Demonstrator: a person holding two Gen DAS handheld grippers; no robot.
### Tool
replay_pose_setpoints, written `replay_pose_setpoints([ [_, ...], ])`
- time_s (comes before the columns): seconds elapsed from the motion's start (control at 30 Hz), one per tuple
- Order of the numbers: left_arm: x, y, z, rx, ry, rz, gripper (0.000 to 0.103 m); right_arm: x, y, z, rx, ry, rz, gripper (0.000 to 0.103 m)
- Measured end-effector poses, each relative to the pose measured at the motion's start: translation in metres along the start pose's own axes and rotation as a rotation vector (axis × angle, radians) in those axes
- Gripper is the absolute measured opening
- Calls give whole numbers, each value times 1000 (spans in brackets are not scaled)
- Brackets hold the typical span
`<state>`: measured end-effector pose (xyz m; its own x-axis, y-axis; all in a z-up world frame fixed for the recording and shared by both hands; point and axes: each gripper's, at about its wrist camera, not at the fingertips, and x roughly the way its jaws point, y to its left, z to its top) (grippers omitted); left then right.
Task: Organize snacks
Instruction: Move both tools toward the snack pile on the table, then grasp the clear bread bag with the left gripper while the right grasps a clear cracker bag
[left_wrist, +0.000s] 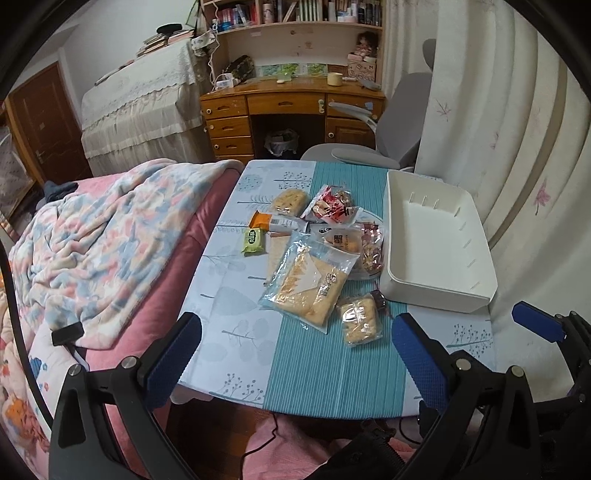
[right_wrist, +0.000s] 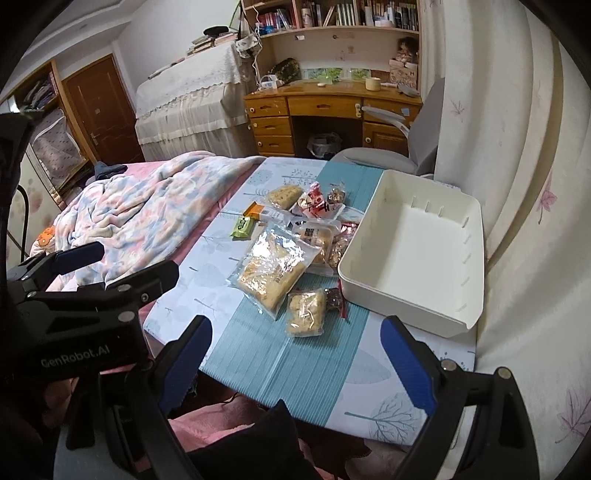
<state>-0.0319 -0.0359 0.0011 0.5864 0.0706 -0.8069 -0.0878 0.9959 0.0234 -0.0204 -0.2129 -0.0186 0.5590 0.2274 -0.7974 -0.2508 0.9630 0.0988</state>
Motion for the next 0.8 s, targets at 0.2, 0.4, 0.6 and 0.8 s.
replay_pose_setpoints([
  [0.2, 5, 8, 0, -18, 6, -30, 102, 5, 3, 1, 3, -1, 13, 94],
  [0.4, 14, 22, 5, -12, 6, -68, 102, 13, 7, 6, 37, 14, 22, 94],
  [0.6, 31, 36, 20, 26, 8, -133, 102, 30, 16, 15, 89, 24, 23, 94],
  [0.8, 58, 54, 43, 85, 49, -200, 102, 50, 28, 26, 163, 32, -23, 94],
])
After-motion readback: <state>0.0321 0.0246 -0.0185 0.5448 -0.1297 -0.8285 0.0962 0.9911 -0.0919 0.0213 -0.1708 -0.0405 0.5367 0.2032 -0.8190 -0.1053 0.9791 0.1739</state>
